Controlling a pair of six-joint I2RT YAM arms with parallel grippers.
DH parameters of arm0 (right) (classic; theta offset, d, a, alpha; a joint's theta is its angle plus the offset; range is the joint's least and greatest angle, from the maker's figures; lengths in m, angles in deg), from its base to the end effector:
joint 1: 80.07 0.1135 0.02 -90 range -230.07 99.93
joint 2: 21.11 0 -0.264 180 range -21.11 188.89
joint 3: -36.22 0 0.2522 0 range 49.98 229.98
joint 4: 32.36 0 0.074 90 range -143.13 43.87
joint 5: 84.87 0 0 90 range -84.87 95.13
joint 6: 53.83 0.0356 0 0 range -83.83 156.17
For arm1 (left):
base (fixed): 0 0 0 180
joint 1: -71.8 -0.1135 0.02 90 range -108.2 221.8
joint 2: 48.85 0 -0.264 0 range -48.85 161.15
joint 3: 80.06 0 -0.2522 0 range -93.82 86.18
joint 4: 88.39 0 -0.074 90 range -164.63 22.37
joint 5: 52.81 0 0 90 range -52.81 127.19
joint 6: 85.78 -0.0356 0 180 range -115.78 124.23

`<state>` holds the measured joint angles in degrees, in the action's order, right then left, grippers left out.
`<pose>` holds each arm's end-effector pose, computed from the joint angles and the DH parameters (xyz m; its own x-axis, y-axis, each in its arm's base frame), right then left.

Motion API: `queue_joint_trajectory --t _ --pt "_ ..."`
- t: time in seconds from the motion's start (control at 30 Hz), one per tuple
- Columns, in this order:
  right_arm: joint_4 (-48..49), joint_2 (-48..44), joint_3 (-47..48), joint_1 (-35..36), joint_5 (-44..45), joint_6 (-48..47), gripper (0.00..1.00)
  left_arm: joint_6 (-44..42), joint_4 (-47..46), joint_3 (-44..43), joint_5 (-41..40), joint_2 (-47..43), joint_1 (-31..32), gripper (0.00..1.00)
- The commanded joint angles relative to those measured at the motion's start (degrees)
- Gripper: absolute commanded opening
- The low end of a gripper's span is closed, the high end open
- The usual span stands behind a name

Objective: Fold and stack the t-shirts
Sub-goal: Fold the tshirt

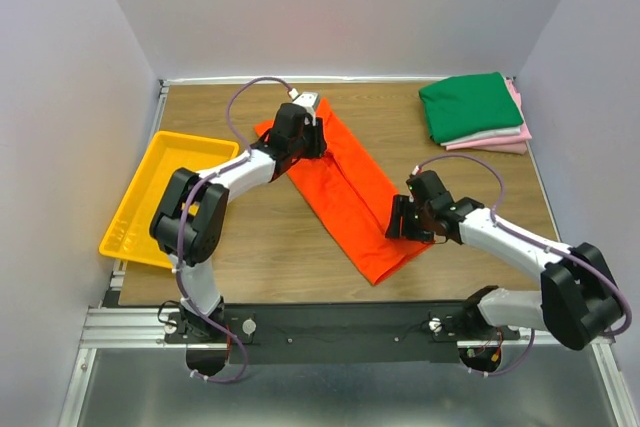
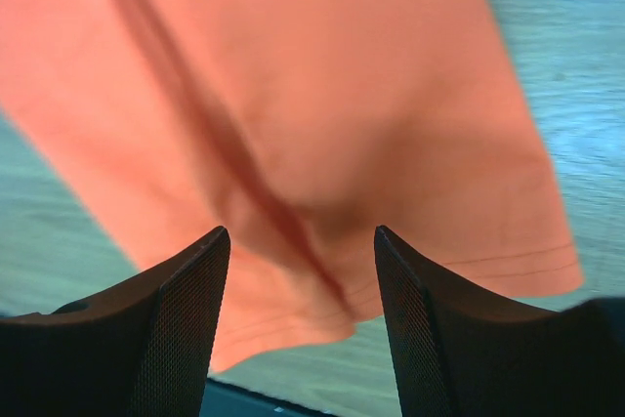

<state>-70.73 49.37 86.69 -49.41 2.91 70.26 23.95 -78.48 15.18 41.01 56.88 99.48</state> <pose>0.1939 0.1165 0.1827 -0.9020 0.1164 -0.4157 -0.0259 0.9467 0.3212 0.3718 -0.1977 0.2211 -0.6014 -0.0649 -0.7963 0.3305 0.8872 -0.3219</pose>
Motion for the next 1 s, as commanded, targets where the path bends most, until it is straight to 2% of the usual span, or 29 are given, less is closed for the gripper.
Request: queue_joint_trajectory --t 0.0,0.3,0.53,0.8,0.97 --pt "-1.4 3.6 0.7 0.5 6.3 -1.8 0.68 2.3 -3.3 5.7 -3.3 -1.8 0.0 0.47" --pt "-1.4 3.0 -0.2 2.6 5.4 0.5 0.68 3.1 -3.6 6.8 -5.3 4.6 -0.3 0.47" --pt "-1.1 4.8 -3.0 5.9 4.3 4.8 0.68 2.6 -3.5 3.2 -2.4 11.1 -0.5 0.46" --pt "-0.5 6.0 -3.9 11.1 4.2 9.5 0.68 0.8 -1.7 -0.6 -1.8 13.7 -0.8 0.47" --pt "3.1 6.8 -3.7 14.5 2.6 12.2 0.68 -0.7 -1.0 -3.2 -0.4 15.3 -0.9 0.46"
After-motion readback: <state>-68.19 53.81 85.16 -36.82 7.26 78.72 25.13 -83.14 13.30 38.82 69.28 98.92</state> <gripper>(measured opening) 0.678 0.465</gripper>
